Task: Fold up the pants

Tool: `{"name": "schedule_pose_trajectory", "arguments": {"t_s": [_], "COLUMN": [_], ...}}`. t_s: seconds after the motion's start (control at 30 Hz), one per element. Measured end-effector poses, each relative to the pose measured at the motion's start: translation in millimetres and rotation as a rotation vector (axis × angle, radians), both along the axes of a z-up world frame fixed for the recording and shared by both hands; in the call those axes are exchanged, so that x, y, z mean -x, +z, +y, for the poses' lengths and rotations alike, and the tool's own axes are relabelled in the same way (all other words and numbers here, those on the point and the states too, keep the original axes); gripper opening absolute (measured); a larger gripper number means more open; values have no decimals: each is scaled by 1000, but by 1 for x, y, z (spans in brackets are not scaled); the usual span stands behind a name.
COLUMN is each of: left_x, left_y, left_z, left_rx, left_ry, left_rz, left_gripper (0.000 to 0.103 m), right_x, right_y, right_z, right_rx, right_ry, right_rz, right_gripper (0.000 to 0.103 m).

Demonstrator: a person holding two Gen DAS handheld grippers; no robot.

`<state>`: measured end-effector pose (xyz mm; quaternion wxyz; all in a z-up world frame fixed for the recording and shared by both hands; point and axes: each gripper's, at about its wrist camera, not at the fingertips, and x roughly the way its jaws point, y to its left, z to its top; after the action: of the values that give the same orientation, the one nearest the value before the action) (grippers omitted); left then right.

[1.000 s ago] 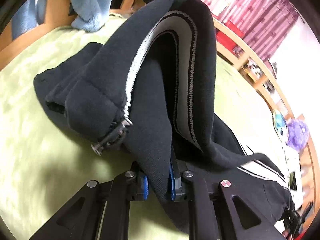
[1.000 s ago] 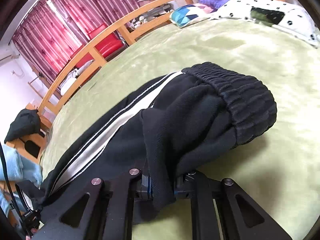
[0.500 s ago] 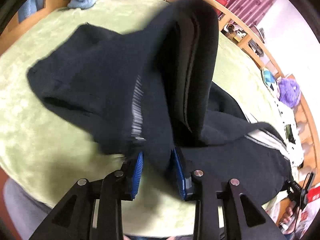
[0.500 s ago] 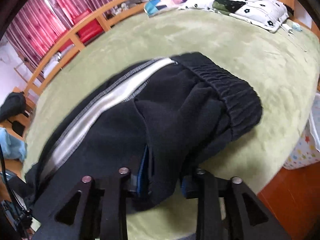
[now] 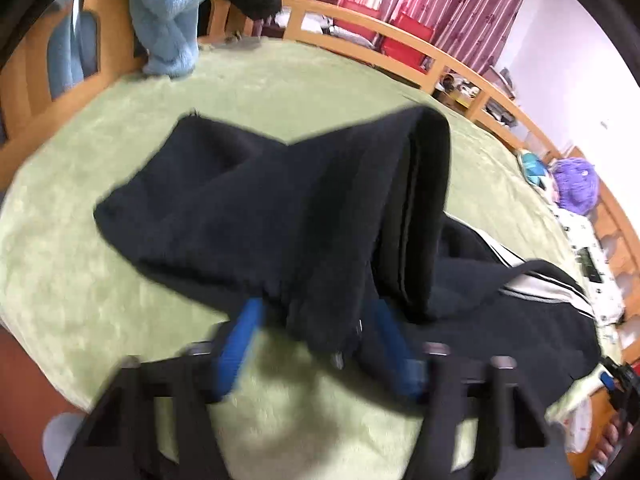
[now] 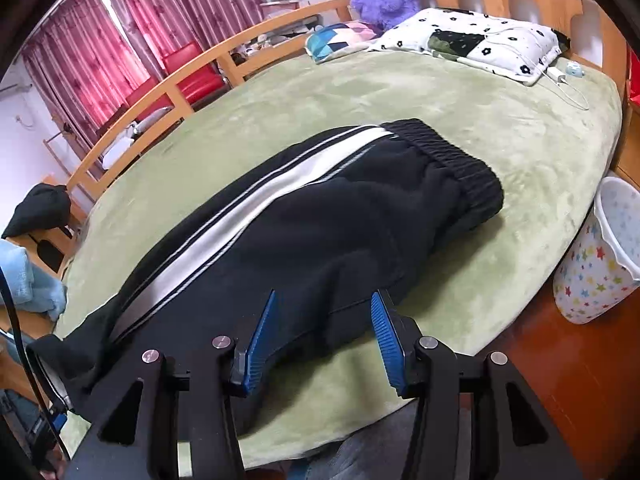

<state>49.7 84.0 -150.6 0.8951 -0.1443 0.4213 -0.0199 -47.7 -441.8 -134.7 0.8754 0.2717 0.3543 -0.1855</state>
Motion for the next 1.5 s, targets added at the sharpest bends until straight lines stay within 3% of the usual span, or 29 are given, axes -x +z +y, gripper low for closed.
{"name": "schedule_pose_trajectory", "arguments": {"t_s": [0.03, 0.07, 0.17, 0.3, 0.4, 0.43, 0.5, 0.57, 0.6, 0.67, 0.77, 0.87, 1.0, 1.13, 1.3, 1.5], "left_x": [-8, -10, -22, -65, -105, -117, -126, -116, -107, -91, -69, -50, -39, -46, -60, -86], "left_y": [4, 8, 36, 81, 95, 96, 96, 95, 94, 88, 74, 51, 10, -26, -44, -66], "left_z": [2, 7, 29, 53, 64, 68, 70, 71, 71, 73, 84, 95, 93, 102, 126, 144], "left_rx": [9, 23, 10, -54, -78, -74, -80, -101, -116, -134, -95, -36, -14, 64, 132, 128], "left_ry": [-18, -12, 52, 118, 163, 164, 159, 160, 156, 144, 160, 142, 95, 123, 168, 229], "left_rz": [-8, -17, -107, -212, -185, -147, -94, -124, -152, -161, -144, -91, -26, 30, 10, 55], "left_gripper": [17, 15, 14, 14, 15, 18, 35, 72, 75, 76, 80, 80, 80, 78, 72, 61], "right_x": [0, 0, -2, -5, -11, -12, -13, -14, -15, -19, -26, -29, -29, -27, -21, -23], "right_y": [0, 0, -2, -9, -16, -17, -20, -22, -24, -29, -37, -38, -41, -42, -30, -8], "right_z": [3, 7, 16, 26, 34, 37, 45, 53, 56, 61, 65, 72, 78, 82, 85, 93], "right_rx": [-4, -10, -1, 5, -15, -17, -7, 5, 8, 4, -27, -19, -18, -16, 6, 30], "right_ry": [3, 9, 18, 23, 31, 36, 45, 57, 66, 80, 97, 107, 112, 113, 109, 106], "right_rz": [1, 3, 13, 32, 51, 52, 53, 57, 62, 72, 87, 85, 84, 96, 109, 71], "right_gripper": [48, 48, 48, 48, 48, 48, 48, 48, 48, 48, 48, 48, 48, 48, 48, 48]}}
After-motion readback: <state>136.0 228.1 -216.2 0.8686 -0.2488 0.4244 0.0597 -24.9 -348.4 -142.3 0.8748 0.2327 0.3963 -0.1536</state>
